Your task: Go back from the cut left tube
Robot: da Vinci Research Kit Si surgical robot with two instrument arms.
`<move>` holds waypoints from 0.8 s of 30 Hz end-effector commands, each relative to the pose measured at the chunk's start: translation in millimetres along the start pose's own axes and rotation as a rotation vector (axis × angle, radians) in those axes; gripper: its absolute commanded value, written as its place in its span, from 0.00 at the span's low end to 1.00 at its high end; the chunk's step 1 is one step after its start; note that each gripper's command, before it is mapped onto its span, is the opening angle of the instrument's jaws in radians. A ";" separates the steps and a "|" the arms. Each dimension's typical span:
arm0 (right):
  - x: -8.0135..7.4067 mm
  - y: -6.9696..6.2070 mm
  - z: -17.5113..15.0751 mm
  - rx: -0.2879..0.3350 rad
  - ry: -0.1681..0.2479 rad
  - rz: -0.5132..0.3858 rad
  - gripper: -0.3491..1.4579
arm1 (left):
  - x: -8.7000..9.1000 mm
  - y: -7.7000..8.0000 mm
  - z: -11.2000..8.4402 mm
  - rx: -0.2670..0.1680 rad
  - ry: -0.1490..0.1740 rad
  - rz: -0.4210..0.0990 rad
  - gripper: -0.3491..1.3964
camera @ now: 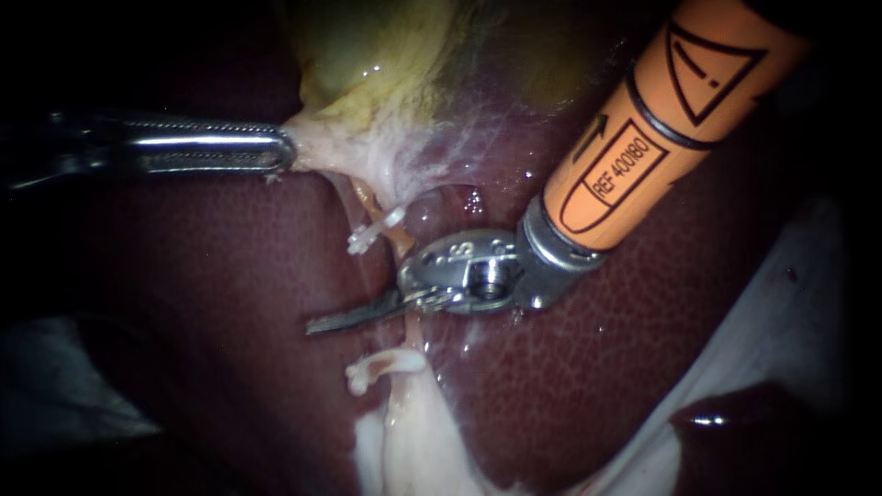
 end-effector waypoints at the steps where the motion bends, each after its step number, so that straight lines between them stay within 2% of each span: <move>1: -0.2 0.1 0.0 0.008 0.002 0.000 0.00 | 0.0 0.0 0.0 0.000 0.000 0.000 0.00; 2: -0.2 0.2 0.0 0.009 0.010 -0.001 0.08 | 0.0 0.0 0.0 0.000 0.000 0.000 0.00; 4: -0.2 0.4 0.3 0.010 0.025 -0.002 0.62 | 0.0 0.0 0.0 0.000 0.000 0.000 0.00; 5: -0.1 0.5 0.4 0.010 0.031 0.010 0.74 | 0.0 0.0 0.0 0.000 0.000 0.000 0.00; 7: 0.1 0.7 0.6 0.009 0.032 0.028 0.87 | 0.0 0.0 0.0 0.000 0.000 0.000 0.00; 9: 0.2 0.6 0.7 0.009 0.032 0.052 0.93 | -0.1 -0.1 0.0 0.000 0.000 0.000 0.00; 11: 0.2 0.5 0.7 -0.016 0.040 0.070 0.98 | -0.1 -0.1 -0.1 -0.001 0.000 0.000 0.00; 16: -0.1 -0.6 -0.9 -0.050 0.052 0.088 0.99 | -0.1 -0.1 -0.2 -0.001 0.000 0.000 0.00; 19: -0.3 -2.1 -3.4 -0.125 0.070 0.094 0.99 | -0.1 -0.2 -0.3 -0.002 0.000 0.000 0.00; 24: -0.4 -5.0 -8.3 -0.264 0.083 0.016 0.99 | -0.1 -0.4 -0.3 -0.003 0.000 0.001 0.00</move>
